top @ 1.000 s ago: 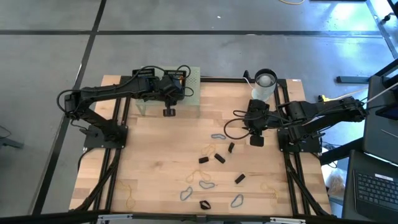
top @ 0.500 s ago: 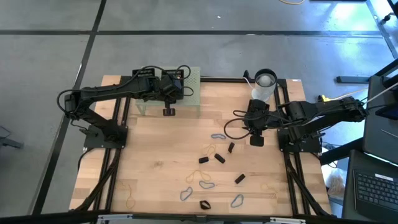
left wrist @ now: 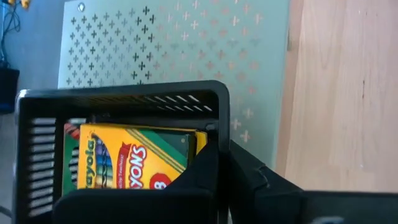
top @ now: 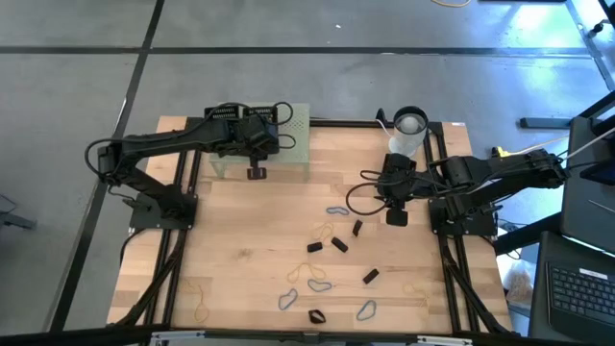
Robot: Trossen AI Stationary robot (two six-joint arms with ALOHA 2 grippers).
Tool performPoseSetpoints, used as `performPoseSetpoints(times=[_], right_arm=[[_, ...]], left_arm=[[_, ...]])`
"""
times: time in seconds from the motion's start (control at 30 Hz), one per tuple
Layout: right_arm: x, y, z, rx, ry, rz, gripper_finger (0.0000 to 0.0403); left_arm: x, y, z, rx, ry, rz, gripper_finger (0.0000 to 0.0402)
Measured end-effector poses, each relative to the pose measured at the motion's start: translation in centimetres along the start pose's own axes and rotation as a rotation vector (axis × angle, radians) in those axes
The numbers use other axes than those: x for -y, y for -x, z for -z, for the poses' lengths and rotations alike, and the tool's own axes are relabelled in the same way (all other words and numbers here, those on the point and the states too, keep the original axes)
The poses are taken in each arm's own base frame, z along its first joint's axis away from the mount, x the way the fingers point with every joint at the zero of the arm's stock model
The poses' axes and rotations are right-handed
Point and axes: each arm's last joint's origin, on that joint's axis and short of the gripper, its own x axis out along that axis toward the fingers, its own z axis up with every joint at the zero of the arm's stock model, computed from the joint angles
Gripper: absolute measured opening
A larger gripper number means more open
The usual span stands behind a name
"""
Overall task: Pick & Place Office Desk Supplies
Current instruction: Put the left black bin on the shelf
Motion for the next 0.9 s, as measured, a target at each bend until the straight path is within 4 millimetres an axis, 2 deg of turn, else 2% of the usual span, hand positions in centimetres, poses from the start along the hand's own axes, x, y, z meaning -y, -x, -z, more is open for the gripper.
performPoseSetpoints(times=[0.23,0.53,0.9], right_arm=[[0.00,0.01,0.00,0.001,-0.001,-0.002,0.0140],[0.00,0.01,0.00,0.001,-0.001,-0.002,0.0140],[0.00,0.01,0.00,0.001,-0.001,-0.002,0.0140]], left_arm=[[-0.03,0.77,0.60,-0.015,-0.001,0.006,0.0009],[-0.04,0.81,0.59,-0.013,0.022,0.005,0.0016],[-0.02,0.86,0.38,-0.002,0.041,-0.027,0.0056]])
